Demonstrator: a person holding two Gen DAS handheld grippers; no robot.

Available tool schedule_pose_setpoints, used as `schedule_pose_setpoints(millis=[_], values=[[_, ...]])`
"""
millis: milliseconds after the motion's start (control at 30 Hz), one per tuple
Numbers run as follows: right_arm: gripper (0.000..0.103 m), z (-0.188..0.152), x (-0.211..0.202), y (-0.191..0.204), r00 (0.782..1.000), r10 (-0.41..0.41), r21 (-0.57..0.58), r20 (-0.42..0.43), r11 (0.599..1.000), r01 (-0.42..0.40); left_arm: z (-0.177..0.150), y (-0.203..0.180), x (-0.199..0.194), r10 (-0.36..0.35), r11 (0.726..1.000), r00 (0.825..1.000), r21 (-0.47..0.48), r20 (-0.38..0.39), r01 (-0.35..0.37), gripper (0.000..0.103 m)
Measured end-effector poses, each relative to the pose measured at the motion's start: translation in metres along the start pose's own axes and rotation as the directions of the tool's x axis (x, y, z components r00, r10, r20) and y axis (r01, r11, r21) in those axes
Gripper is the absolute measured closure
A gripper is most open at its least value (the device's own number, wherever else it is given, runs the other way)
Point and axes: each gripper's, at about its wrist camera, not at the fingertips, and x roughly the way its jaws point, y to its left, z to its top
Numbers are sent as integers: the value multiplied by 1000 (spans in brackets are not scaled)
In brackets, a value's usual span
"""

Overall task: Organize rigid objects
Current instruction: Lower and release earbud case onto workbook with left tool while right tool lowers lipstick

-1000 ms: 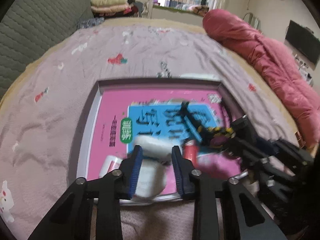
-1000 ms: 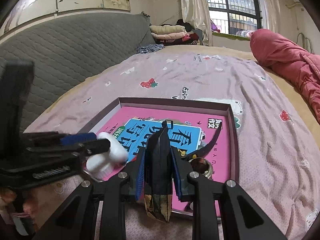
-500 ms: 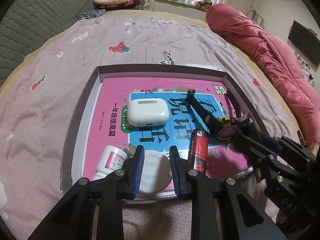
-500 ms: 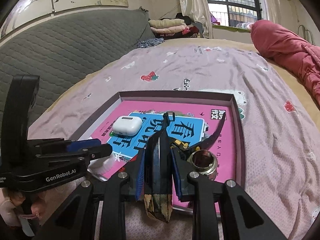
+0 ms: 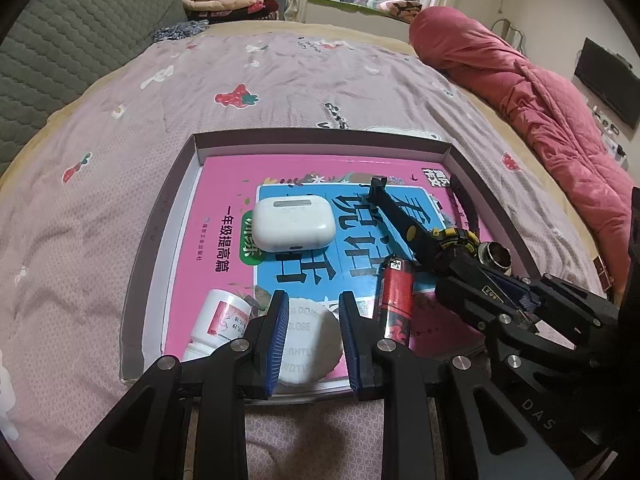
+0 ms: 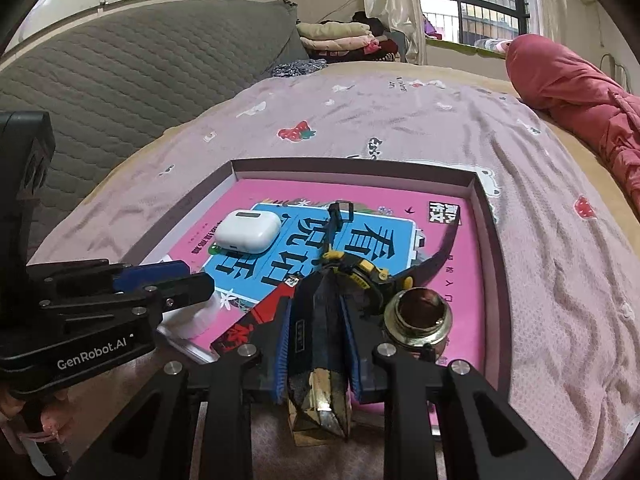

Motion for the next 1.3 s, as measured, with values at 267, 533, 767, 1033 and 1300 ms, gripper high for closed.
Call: schedule_pose_setpoints(millis=[267, 533, 767, 1033, 1300], values=[[79, 4, -5, 3, 999, 28, -4, 40, 1000, -28, 0, 3, -4, -4, 1000, 1000, -9, 6, 4, 77], [79, 8, -5, 3, 998, 39, -10, 43, 999, -38, 1, 5, -8, -3, 1000, 1000, -12, 15, 3, 77], [79, 4, 6, 9, 1000, 13, -46, 6, 999, -13, 3, 5, -10, -4, 1000, 1000, -13, 19, 4, 77], [79, 7, 11, 16, 1000, 17, -88, 22, 996, -15, 4, 5, -12, 1, 1000, 1000, -3, 21, -1, 77], [79, 2, 12, 7, 1000, 17, -52, -5, 998, -17, 5, 5, -10, -1, 1000, 1000, -10, 19, 1, 77]])
